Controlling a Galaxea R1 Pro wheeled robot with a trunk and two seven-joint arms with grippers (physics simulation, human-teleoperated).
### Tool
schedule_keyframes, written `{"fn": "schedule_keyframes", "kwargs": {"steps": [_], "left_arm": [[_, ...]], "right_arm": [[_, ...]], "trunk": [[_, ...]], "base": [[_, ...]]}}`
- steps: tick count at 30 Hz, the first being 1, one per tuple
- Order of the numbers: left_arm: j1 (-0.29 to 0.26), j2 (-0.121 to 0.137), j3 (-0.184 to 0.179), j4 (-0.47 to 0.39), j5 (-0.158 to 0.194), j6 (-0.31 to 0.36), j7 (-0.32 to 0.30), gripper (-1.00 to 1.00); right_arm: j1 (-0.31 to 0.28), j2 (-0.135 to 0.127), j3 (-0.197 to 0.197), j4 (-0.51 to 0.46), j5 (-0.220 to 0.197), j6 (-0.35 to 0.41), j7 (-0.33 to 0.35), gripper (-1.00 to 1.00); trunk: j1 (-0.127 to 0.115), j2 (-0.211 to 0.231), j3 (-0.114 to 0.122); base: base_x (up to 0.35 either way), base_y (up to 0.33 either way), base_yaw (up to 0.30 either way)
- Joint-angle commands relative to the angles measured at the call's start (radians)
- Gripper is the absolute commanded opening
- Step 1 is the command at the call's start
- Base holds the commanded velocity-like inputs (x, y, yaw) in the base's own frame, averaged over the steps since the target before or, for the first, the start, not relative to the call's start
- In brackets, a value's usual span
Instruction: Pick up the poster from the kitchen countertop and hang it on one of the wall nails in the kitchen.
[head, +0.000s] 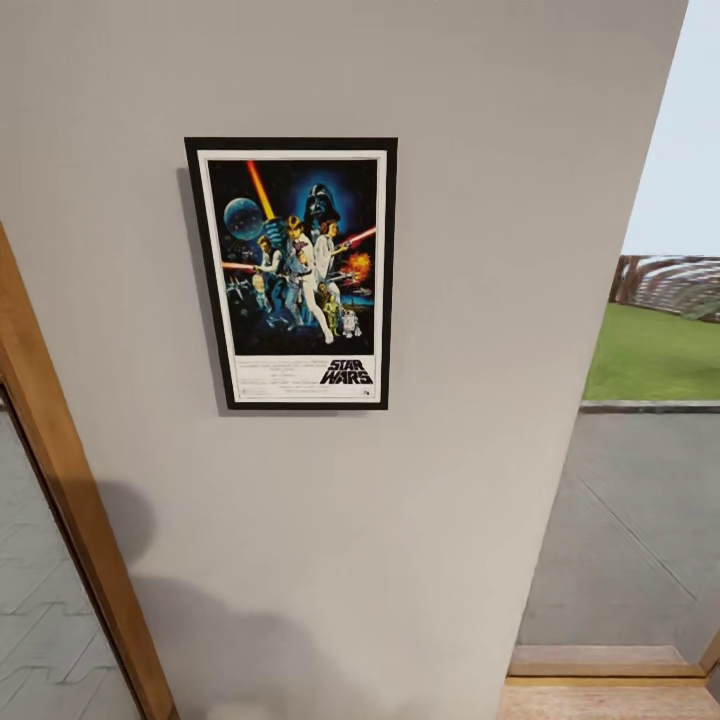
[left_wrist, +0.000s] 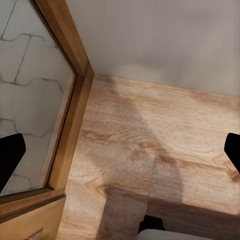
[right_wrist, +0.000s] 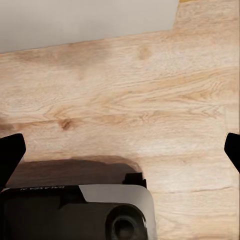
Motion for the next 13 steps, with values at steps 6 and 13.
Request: {"fn": "schedule_keyframes", "kwargs": {"steps": [6, 13], "left_arm": [[0.000, 0.000, 0.003, -0.001, 0.000, -0.001, -0.005, 1.00], [0.000, 0.000, 0.003, -0.001, 0.000, -0.003, -0.004, 1.00]], "right_arm": [[0.000, -0.001, 0.008, 0.026, -0.010, -0.004, 0.005, 1.00], [0.000, 0.000, 0.009, 0.030, -0.010, -0.005, 0.005, 1.00]], "trunk": [[0.000, -0.001, 0.000], [0.000, -0.001, 0.000]], "base": [[0.000, 0.000, 0.000], [0.000, 0.000, 0.000]]}}
